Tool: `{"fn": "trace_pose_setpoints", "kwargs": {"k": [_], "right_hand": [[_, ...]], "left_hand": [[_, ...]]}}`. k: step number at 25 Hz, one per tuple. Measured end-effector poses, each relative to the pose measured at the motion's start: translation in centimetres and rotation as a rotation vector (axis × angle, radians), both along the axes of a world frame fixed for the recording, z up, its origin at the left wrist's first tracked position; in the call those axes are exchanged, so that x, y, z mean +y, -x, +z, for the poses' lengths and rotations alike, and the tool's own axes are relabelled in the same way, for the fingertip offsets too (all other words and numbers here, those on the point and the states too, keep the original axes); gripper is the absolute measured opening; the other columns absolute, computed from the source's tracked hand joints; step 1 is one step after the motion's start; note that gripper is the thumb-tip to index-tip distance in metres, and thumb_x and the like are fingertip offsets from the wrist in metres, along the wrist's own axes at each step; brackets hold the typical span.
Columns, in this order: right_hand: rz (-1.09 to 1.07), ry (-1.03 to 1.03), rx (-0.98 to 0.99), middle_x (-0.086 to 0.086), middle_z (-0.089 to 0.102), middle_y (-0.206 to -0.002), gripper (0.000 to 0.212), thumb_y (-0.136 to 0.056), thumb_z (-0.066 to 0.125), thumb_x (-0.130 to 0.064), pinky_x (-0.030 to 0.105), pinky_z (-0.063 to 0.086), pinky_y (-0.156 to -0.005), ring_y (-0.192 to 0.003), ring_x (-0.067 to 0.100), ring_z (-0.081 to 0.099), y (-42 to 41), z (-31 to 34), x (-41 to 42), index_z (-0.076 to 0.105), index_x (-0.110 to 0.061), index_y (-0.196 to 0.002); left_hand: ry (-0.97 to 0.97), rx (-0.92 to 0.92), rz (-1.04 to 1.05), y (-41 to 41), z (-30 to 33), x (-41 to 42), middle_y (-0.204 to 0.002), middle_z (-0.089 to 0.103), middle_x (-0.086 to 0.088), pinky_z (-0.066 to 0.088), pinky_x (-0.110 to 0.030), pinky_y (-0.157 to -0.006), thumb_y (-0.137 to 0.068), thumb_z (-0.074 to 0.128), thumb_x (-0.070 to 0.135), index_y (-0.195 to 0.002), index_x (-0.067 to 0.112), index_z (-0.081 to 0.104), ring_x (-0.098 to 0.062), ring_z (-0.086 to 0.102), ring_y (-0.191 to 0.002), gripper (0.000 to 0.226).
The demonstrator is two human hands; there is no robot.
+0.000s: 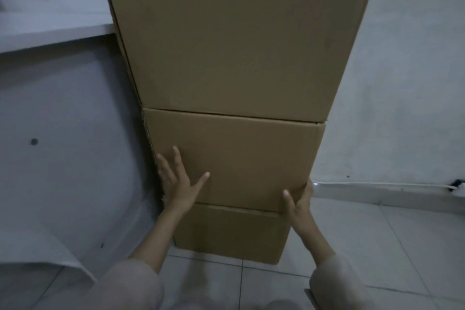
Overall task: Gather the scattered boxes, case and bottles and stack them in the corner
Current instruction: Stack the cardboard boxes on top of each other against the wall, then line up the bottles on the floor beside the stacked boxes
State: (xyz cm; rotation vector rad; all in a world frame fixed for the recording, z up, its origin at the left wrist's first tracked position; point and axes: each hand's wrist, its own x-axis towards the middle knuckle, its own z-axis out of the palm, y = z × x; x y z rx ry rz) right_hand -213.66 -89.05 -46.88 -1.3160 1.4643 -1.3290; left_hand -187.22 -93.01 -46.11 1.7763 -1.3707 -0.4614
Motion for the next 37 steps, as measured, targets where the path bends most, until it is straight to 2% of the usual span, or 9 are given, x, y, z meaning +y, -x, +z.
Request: {"fn": "trace_pose_setpoints", "kwargs": {"k": [3,6,12,16,20,26,29,32,37], "right_hand": [[0.017,-0.253,-0.102,0.012,0.009,-0.157,0.081,-0.094,0.047,-0.018,0.049,0.024,-0.115,-0.142,0.029,0.021,-1.5,-5.3,1.3,-0.014,-0.012,-0.146],[-0.051,-0.310,-0.157,0.009,0.000,-0.158,0.086,-0.092,0.051,-0.019,0.049,0.021,-0.116,-0.145,0.027,0.013,-3.2,-8.0,1.3,-0.017,-0.014,-0.145],[-0.111,-0.322,-0.358,0.003,0.004,-0.159,0.093,-0.092,0.052,-0.026,0.041,0.020,-0.118,-0.143,0.022,0.020,-3.4,-8.9,0.6,-0.027,-0.027,-0.141],[0.015,-0.395,-0.402,0.002,0.017,-0.156,0.094,-0.092,0.054,-0.023,0.044,0.026,-0.115,-0.139,0.023,0.029,-1.5,-8.6,0.8,-0.025,-0.027,-0.142],[0.178,-0.459,-0.021,0.009,0.030,-0.153,0.066,-0.095,0.047,-0.016,0.025,0.032,-0.105,-0.137,0.019,0.034,2.8,-7.0,2.4,0.008,-0.014,-0.149],[0.111,-0.433,0.285,-0.002,0.040,-0.146,0.042,-0.096,0.046,-0.019,0.021,0.025,-0.108,-0.136,0.012,0.035,11.0,-6.1,8.7,0.043,-0.016,-0.138],[-0.009,-0.509,0.249,0.000,0.044,-0.142,0.041,-0.095,0.047,-0.014,0.024,0.030,-0.107,-0.133,0.014,0.038,14.5,-7.5,13.5,0.045,-0.016,-0.135],[0.003,-0.621,0.250,0.001,0.040,-0.144,0.051,-0.090,0.042,0.005,0.019,0.029,-0.103,-0.137,0.016,0.034,16.3,-10.0,18.1,0.041,-0.015,-0.138],[0.218,-0.955,0.206,-0.002,0.028,-0.150,0.078,-0.083,0.047,-0.001,0.027,0.040,-0.090,-0.133,0.017,0.034,17.0,-12.7,24.8,0.020,-0.045,-0.140]], "left_hand": [[-0.301,0.362,0.091,0.8,-5.5,1.3,-0.160,-0.007,-0.006,0.017,-0.050,-0.116,-0.082,0.057,0.050,-0.144,0.034,-0.018,-0.035,0.005,-0.146,0.098],[-0.461,0.780,-0.034,2.4,-8.6,2.3,-0.159,-0.002,0.006,0.030,-0.052,-0.109,-0.084,0.048,0.056,-0.137,0.047,-0.026,-0.032,0.022,-0.143,0.091],[-0.292,1.015,-0.044,4.7,-9.5,1.5,-0.158,0.012,0.008,0.026,-0.041,-0.113,-0.075,0.060,0.055,-0.141,0.043,-0.022,-0.025,0.028,-0.141,0.106],[-0.245,0.842,0.030,4.8,-9.6,3.1,-0.158,0.014,0.001,0.026,-0.046,-0.114,-0.084,0.060,0.041,-0.145,0.036,-0.013,-0.024,0.031,-0.140,0.096],[-0.264,0.680,0.030,7.1,-9.8,5.4,-0.148,0.034,-0.013,0.033,-0.031,-0.093,-0.089,0.058,0.022,-0.146,0.021,0.007,-0.024,0.041,-0.128,0.076],[-0.629,0.381,-0.712,15.6,-13.2,10.3,-0.137,0.043,-0.001,0.036,-0.027,-0.095,-0.086,0.061,0.023,-0.134,0.020,0.036,-0.014,0.042,-0.123,0.054],[-0.644,0.154,-1.042,19.9,-15.1,12.9,-0.138,0.031,0.014,0.028,-0.025,-0.104,-0.078,0.068,0.039,-0.139,0.031,0.028,-0.008,0.027,-0.133,0.073],[-0.547,0.044,-1.165,23.3,-15.4,14.3,-0.142,0.025,0.018,0.025,-0.024,-0.103,-0.074,0.069,0.044,-0.140,0.041,0.022,-0.006,0.020,-0.134,0.081],[-0.557,-0.007,-1.160,26.0,-16.0,15.4,-0.142,0.030,0.002,0.032,-0.027,-0.105,-0.086,0.059,0.034,-0.136,0.030,0.038,-0.017,0.036,-0.129,0.054]]}}
